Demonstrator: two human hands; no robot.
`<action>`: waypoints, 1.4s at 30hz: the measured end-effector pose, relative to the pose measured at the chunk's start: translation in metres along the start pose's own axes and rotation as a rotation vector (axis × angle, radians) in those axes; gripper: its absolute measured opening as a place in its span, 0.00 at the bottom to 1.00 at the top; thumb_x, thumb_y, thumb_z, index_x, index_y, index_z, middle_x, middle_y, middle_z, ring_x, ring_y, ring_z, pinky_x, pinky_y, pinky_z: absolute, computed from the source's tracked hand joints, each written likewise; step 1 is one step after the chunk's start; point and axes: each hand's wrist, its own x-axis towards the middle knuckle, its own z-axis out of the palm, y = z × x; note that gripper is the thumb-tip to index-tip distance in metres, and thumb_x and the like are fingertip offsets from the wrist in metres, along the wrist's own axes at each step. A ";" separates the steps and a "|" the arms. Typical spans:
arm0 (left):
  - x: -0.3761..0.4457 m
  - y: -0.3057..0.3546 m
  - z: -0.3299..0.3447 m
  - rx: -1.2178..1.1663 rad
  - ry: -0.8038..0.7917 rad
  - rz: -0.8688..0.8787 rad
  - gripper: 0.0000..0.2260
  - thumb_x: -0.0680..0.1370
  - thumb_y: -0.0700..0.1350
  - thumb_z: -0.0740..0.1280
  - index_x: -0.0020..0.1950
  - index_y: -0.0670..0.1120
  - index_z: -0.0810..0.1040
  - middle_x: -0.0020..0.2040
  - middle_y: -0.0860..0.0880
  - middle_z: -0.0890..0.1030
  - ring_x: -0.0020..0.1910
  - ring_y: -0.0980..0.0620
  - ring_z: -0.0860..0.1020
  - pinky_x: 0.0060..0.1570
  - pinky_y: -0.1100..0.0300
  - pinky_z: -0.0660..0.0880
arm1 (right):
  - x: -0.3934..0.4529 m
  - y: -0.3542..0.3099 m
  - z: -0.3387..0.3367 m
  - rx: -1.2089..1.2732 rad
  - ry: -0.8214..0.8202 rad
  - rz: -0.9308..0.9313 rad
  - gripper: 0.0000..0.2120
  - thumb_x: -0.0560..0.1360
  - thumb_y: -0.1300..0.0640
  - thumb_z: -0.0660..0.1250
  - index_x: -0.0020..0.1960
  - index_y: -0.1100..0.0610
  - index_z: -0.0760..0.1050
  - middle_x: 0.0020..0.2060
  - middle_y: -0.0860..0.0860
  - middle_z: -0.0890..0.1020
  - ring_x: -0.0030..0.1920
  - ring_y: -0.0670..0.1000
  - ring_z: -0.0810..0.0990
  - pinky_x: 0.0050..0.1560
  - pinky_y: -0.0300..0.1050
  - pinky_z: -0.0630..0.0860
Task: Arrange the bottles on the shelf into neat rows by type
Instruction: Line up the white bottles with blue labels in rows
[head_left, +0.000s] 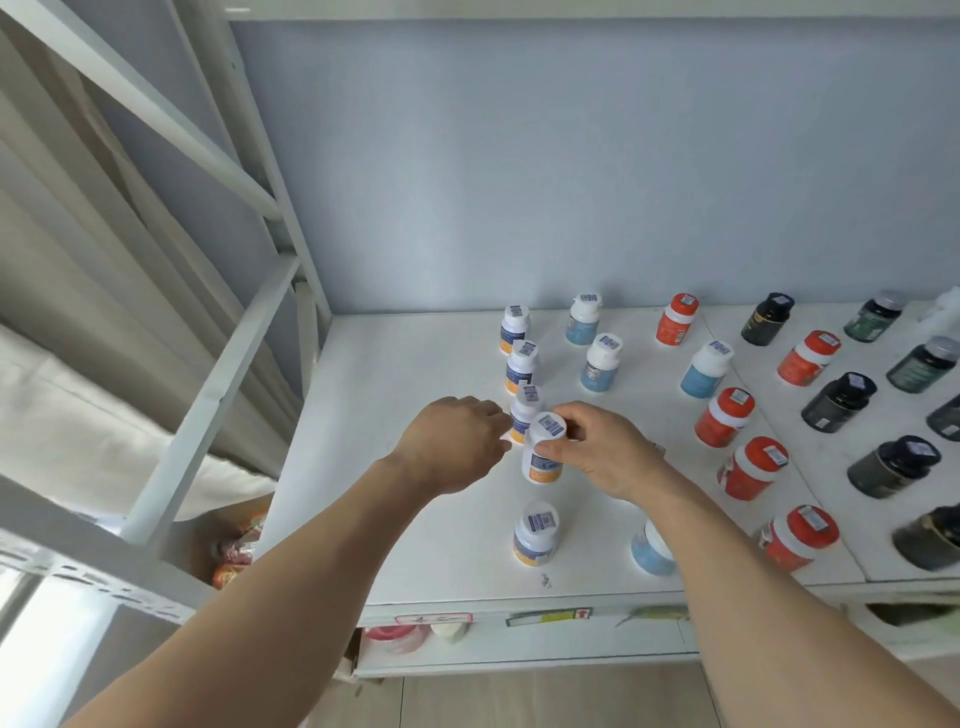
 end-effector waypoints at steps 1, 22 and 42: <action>-0.001 0.000 0.000 0.000 -0.001 0.002 0.15 0.81 0.52 0.59 0.62 0.48 0.77 0.55 0.50 0.80 0.51 0.45 0.78 0.48 0.55 0.74 | -0.001 0.001 0.004 -0.005 0.005 0.003 0.13 0.70 0.52 0.74 0.54 0.49 0.77 0.47 0.43 0.83 0.48 0.44 0.81 0.50 0.40 0.75; 0.010 -0.003 -0.006 -0.022 -0.045 -0.034 0.16 0.81 0.53 0.57 0.64 0.50 0.75 0.58 0.52 0.79 0.54 0.47 0.77 0.48 0.55 0.74 | 0.004 0.010 0.016 -0.011 -0.043 0.077 0.25 0.64 0.45 0.74 0.60 0.48 0.75 0.55 0.41 0.80 0.57 0.44 0.78 0.62 0.49 0.73; 0.159 0.030 0.002 -0.152 -0.144 -0.287 0.22 0.80 0.53 0.62 0.73 0.47 0.68 0.70 0.50 0.71 0.69 0.50 0.67 0.64 0.57 0.66 | 0.117 0.042 -0.118 -0.253 -0.087 0.007 0.32 0.75 0.52 0.68 0.75 0.47 0.58 0.72 0.48 0.67 0.69 0.51 0.68 0.62 0.43 0.65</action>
